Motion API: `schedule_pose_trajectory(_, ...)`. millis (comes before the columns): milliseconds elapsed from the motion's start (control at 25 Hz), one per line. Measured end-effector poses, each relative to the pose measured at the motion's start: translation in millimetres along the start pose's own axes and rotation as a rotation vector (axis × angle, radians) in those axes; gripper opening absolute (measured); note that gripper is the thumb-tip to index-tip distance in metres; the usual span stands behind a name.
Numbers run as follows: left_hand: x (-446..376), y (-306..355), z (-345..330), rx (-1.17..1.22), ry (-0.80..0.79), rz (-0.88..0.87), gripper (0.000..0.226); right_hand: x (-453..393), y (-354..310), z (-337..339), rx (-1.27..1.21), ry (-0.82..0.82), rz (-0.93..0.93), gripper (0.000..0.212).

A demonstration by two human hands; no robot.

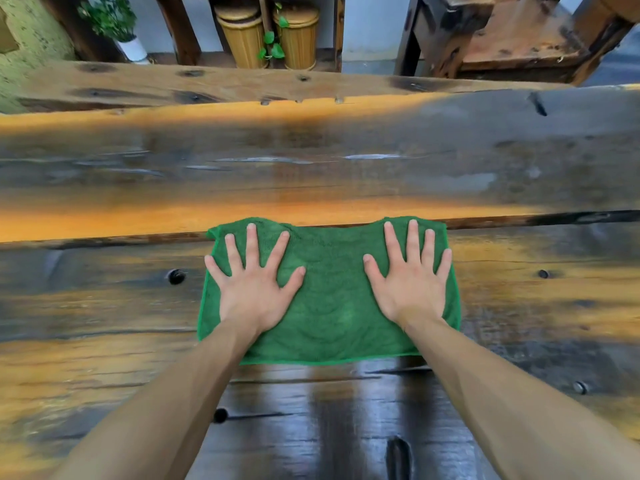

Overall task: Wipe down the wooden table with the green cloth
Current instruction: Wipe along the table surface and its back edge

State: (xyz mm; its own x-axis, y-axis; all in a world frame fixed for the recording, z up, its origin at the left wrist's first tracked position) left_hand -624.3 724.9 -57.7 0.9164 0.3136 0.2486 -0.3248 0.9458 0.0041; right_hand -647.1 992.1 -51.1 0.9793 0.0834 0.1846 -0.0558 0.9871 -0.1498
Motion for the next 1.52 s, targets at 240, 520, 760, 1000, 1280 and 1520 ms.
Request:
schedule_pose_trajectory(240, -71, 25, 21, 0.017, 0.03, -0.016, 0.072, -81, 4, 14, 0.017, 0.02, 0.013, 0.071)
schedule_pose_trajectory(520, -181, 59, 45, 0.041, 0.021, 0.008, 0.073, -193, 8, 34, 0.009, 0.022, 0.029, 0.073)
schedule_pose_trajectory(760, -259, 83, 70, 0.059, 0.041, 0.03, 0.076, -282, 13, 55, 0.042, 0.056, 0.023, 0.074)
schedule_pose_trajectory(1000, -326, 101, 85, 0.1, 0.027, 0.088, 0.076, -355, 17, 66, 0.038, 0.043, 0.011, 0.075)
schedule_pose_trajectory(1280, -353, 111, 96, 0.105, 0.08, 0.112, 0.076, -385, 18, 75, 0.033, 0.064, -0.009, 0.075)
schedule_pose_trajectory(1520, -337, 111, 92, 0.11, 0.073, 0.058, 0.073, -372, 17, 71, 0.042, 0.051, 0.022, 0.073)
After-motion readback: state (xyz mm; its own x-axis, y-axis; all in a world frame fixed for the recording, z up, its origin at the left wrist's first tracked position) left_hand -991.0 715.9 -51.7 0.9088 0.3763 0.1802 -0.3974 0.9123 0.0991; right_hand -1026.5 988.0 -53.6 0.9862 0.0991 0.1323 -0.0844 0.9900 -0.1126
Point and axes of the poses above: each hand's wrist, its own x-axis away from the middle knuckle, its own z-axis out of the back of the hand, y = z × x, the point moved 10 cm from there along -x, towards the middle knuckle, and after that the axes turned 10 degrees about z, right-handed, at the moved point
